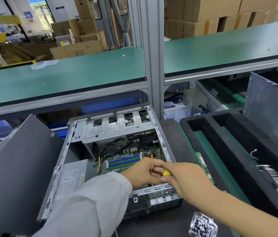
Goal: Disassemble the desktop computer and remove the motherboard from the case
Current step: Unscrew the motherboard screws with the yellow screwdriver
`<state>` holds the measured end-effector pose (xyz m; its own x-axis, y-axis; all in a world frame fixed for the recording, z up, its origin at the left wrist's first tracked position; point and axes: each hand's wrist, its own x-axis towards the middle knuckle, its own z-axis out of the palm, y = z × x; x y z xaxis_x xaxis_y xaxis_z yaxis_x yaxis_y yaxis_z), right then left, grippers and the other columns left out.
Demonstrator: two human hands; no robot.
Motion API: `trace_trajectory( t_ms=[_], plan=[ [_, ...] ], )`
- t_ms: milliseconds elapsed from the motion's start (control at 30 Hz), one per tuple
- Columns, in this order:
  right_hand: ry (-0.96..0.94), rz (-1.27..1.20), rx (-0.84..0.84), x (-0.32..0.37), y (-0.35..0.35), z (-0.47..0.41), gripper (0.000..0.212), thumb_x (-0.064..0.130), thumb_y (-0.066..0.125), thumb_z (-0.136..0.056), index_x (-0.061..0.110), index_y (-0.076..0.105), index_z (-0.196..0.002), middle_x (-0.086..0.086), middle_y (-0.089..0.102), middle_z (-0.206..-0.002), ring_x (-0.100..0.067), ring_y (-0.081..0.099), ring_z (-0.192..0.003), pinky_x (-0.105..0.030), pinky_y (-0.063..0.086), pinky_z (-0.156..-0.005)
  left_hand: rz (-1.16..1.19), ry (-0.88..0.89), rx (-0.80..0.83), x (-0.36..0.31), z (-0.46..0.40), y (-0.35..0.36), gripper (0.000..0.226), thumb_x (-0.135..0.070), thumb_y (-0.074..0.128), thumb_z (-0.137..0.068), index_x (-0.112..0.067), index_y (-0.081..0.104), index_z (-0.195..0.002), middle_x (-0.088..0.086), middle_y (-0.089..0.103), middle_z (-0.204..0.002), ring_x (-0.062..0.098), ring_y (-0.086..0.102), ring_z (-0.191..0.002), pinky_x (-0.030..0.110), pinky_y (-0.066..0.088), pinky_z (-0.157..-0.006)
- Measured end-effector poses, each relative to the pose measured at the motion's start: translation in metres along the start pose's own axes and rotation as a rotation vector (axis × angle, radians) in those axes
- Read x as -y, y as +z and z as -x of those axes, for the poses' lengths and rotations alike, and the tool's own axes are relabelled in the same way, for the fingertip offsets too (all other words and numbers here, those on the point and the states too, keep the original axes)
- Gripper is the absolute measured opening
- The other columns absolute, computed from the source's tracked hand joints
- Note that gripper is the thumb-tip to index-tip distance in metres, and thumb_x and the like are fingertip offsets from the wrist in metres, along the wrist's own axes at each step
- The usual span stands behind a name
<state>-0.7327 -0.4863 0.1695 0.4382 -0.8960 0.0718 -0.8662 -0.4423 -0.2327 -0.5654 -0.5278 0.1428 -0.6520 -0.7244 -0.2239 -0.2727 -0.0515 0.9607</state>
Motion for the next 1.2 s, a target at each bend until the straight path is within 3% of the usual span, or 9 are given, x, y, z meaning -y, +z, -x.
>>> trace_trajectory(
  t_ms=[167,333,433,633,800,933,1000,1067,1200],
  plan=[
    [-0.130,-0.002,0.068,-0.007,-0.010,-0.004,0.024,0.047,0.041,-0.097,0.024,0.050,-0.099,0.002,0.065,-0.095,-0.021,0.059,-0.089,-0.029,0.030,-0.064,-0.090,0.005,0.001,-0.003,0.002,0.001,0.030,0.011,0.057,-0.086,-0.005,0.064,-0.110,0.017,0.063,-0.097,0.027,0.051,-0.088,0.045,0.041,-0.082],
    [-0.195,0.089,0.094,-0.010,-0.013,-0.011,0.033,0.055,0.038,-0.094,0.025,0.052,-0.102,0.004,0.063,-0.092,-0.021,0.060,-0.088,-0.033,0.043,-0.070,-0.164,0.010,-0.043,-0.002,0.003,0.000,0.018,0.006,0.064,-0.084,-0.003,0.069,-0.099,0.007,0.067,-0.082,0.012,0.056,-0.076,0.024,0.048,-0.072],
    [-0.078,0.144,0.018,-0.007,-0.006,-0.007,0.051,0.072,0.037,-0.083,0.023,0.044,-0.095,0.005,0.062,-0.091,-0.018,0.060,-0.085,-0.030,0.038,-0.065,-0.177,0.011,-0.067,0.000,0.002,0.000,0.014,0.002,0.067,-0.084,-0.004,0.069,-0.096,0.014,0.066,-0.081,0.018,0.052,-0.077,0.038,0.048,-0.075],
    [-0.017,0.040,-0.042,0.004,0.003,-0.001,0.030,0.053,0.041,-0.094,0.024,0.044,-0.099,0.005,0.063,-0.100,-0.019,0.060,-0.092,-0.026,0.030,-0.065,-0.201,0.002,-0.113,0.003,-0.001,0.000,0.021,0.003,0.067,-0.082,-0.017,0.070,-0.085,0.004,0.063,-0.070,0.010,0.049,-0.066,0.029,0.047,-0.069],
    [-0.082,0.014,0.003,-0.005,-0.011,-0.009,0.024,0.042,0.043,-0.097,0.026,0.048,-0.114,0.006,0.063,-0.103,-0.017,0.059,-0.096,-0.026,0.036,-0.070,-0.111,0.058,-0.072,-0.003,0.000,0.000,0.030,0.005,0.070,-0.081,-0.005,0.064,-0.108,0.016,0.067,-0.094,0.025,0.055,-0.079,0.041,0.049,-0.081],
    [-0.179,-0.049,0.125,-0.014,-0.019,-0.008,0.009,0.038,0.047,-0.096,0.030,0.043,-0.094,0.010,0.056,-0.084,-0.019,0.058,-0.086,-0.026,0.030,-0.064,-0.096,0.045,-0.020,-0.002,0.001,-0.001,0.030,0.006,0.065,-0.084,0.005,0.059,-0.114,0.015,0.063,-0.096,0.025,0.050,-0.080,0.035,0.046,-0.077],
    [-0.215,-0.028,0.161,-0.017,-0.023,-0.008,0.014,0.039,0.048,-0.096,0.031,0.039,-0.089,0.010,0.055,-0.080,-0.016,0.054,-0.078,-0.027,0.029,-0.063,-0.108,0.032,-0.034,-0.001,-0.001,0.000,0.028,0.003,0.066,-0.085,0.008,0.059,-0.111,0.016,0.063,-0.092,0.022,0.049,-0.077,0.029,0.046,-0.073],
    [-0.216,-0.010,0.139,-0.019,-0.024,-0.010,0.018,0.047,0.047,-0.094,0.029,0.048,-0.091,0.010,0.059,-0.079,-0.011,0.050,-0.073,-0.026,0.031,-0.062,-0.131,0.026,-0.053,-0.002,-0.001,0.001,0.021,0.002,0.068,-0.084,0.006,0.062,-0.104,0.010,0.063,-0.080,0.019,0.049,-0.072,0.027,0.045,-0.070],
    [-0.068,0.035,0.035,-0.013,-0.009,-0.007,0.046,0.068,0.040,-0.085,0.024,0.051,-0.094,0.008,0.059,-0.080,-0.014,0.059,-0.080,-0.029,0.040,-0.065,-0.167,0.031,-0.103,-0.002,0.002,0.003,0.010,-0.004,0.070,-0.084,-0.007,0.067,-0.093,-0.002,0.063,-0.067,0.009,0.052,-0.067,0.030,0.049,-0.070]
  ],
)
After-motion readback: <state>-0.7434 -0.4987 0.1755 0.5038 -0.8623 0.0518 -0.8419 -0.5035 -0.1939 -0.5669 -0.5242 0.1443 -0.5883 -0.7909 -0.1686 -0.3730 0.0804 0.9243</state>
